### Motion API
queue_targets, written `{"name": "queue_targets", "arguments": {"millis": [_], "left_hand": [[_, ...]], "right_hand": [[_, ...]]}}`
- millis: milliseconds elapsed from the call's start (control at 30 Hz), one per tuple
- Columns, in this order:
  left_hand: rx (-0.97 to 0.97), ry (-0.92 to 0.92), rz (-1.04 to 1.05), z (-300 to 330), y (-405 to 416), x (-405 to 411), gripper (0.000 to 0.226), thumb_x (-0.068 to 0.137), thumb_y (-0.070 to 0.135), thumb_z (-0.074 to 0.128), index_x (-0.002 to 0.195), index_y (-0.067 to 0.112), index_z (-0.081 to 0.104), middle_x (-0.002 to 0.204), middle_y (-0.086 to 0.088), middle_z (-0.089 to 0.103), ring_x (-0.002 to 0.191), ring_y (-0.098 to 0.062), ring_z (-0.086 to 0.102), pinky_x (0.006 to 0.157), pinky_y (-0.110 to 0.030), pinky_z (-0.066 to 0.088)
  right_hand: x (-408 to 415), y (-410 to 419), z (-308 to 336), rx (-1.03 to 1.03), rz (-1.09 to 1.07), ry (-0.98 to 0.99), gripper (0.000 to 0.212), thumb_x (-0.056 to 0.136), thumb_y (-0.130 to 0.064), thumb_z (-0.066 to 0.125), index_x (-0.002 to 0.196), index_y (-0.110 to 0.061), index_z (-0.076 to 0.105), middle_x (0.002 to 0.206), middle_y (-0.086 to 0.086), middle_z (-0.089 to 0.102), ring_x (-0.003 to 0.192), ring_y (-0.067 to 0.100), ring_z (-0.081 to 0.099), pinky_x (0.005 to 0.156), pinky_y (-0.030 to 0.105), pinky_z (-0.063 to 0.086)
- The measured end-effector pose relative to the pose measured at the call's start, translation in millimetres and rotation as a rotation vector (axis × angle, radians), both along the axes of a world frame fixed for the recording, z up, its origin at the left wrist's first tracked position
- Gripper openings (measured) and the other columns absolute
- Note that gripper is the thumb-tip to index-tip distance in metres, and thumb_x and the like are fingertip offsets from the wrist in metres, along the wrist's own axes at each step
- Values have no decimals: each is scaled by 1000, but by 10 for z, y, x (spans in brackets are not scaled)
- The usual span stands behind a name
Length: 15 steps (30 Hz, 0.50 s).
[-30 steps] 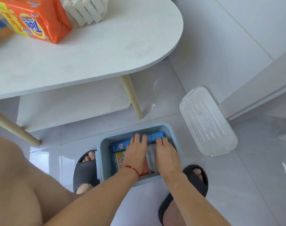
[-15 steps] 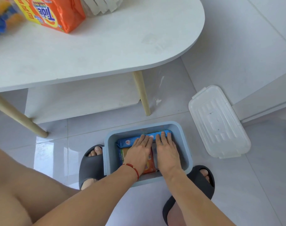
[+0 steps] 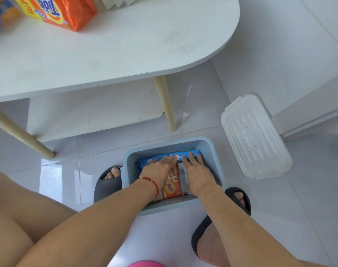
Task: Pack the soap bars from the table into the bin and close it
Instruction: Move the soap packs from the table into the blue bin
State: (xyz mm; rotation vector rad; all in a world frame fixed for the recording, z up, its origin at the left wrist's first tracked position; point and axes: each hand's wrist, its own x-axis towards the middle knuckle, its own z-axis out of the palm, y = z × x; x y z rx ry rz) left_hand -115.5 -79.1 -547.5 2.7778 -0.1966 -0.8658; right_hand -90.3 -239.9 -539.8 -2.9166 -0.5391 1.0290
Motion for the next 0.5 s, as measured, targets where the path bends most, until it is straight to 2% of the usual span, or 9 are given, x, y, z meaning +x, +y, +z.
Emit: {"name": "queue_targets", "arguments": {"millis": [100,167,233,267,300,333,367,433,500], "left_hand": [[24,56,8,177,22,110,71,93,10,53,155,33,26,154,-4,42,131,-28,51,102,-45,48],[52,65,-24,298,67,64,57,93,12,50,148,29,41,137,-8,57,120,-28,58,96,-43,53],[75,90,-24,418,168,-97,48,91,12,51,138,23,53,129,-10,61,115,-28,60,95,-43,54],[86,88,-25,492,239,-155,46,90,13,52,134,22,57,127,-10,61,114,-27,61,94,-42,55],[82,85,-27,581,309,-202,43,90,14,54,132,22,59,127,-9,62,114,-27,61,94,-42,55],[69,70,-15,722,401,-243,41,91,16,54,131,23,60,127,-8,62,114,-27,60,94,-41,54],[49,49,7,859,480,-259,39,93,18,52,130,25,61,127,-6,62,114,-27,60,95,-42,54],[3,-23,45,1183,622,-270,38,95,19,50,130,26,61,127,-5,62,114,-26,60,95,-42,54],[-63,-152,82,1547,762,-282,36,95,15,47,126,22,63,122,-5,67,112,-26,62,93,-42,55]], "right_hand": [[-119,11,45,36,-59,67,81,95,-18,58,161,-19,10,169,4,-11,156,32,-3,124,49,22],[-126,-1,74,12,-71,106,81,97,-20,55,161,-21,6,169,1,-16,156,31,-8,124,52,20],[-82,-17,179,13,-81,159,78,99,-16,52,162,-18,5,170,2,-12,156,29,-4,125,49,18],[-21,-16,258,20,-90,161,72,98,-11,50,161,-14,14,170,5,0,156,29,7,124,46,23],[40,-26,334,27,-108,143,64,97,-9,50,157,-12,27,166,10,20,151,29,27,119,43,33],[97,-3,448,34,-131,101,53,97,-9,50,149,-11,42,154,13,42,138,29,46,111,40,43],[157,23,561,49,-159,57,44,96,-10,52,140,-12,52,140,13,56,124,29,57,103,38,49],[270,124,821,170,-230,21,34,95,-12,56,127,-15,65,125,9,66,113,26,64,99,37,52],[323,294,1139,370,-294,66,25,92,-13,60,112,-22,73,114,1,72,100,17,72,92,34,56]]}}
